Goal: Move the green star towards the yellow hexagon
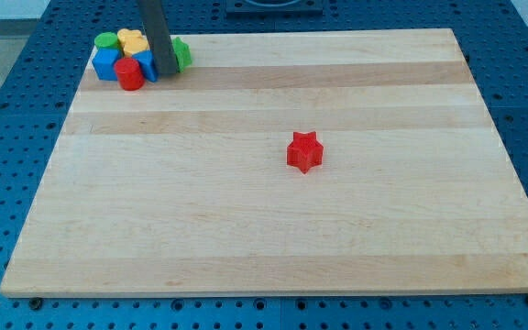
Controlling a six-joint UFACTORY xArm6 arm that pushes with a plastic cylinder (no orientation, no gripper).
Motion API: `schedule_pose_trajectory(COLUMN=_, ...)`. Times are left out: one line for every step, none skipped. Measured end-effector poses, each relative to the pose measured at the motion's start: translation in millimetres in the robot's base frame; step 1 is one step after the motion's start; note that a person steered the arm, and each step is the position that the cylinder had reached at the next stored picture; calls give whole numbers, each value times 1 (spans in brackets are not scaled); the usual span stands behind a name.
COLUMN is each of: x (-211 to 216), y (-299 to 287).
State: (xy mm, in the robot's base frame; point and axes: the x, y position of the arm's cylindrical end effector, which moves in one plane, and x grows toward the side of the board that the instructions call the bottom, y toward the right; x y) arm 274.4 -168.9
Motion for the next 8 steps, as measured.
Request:
schedule_pose_trajectory(x=-1, y=0)
schedule_pose_trajectory(x=28, y=38)
schedule_pose_trajectory(x=8, y=81)
schedule_pose_trajectory(x=-7, y=67)
schedule_pose_trajectory(x=-10, y=39)
schedule_pose_trajectory(x=-14, y=29)
schedule_pose_trajectory(x=-15, y=29)
schedule_pose_trajectory(x=-18, y=21)
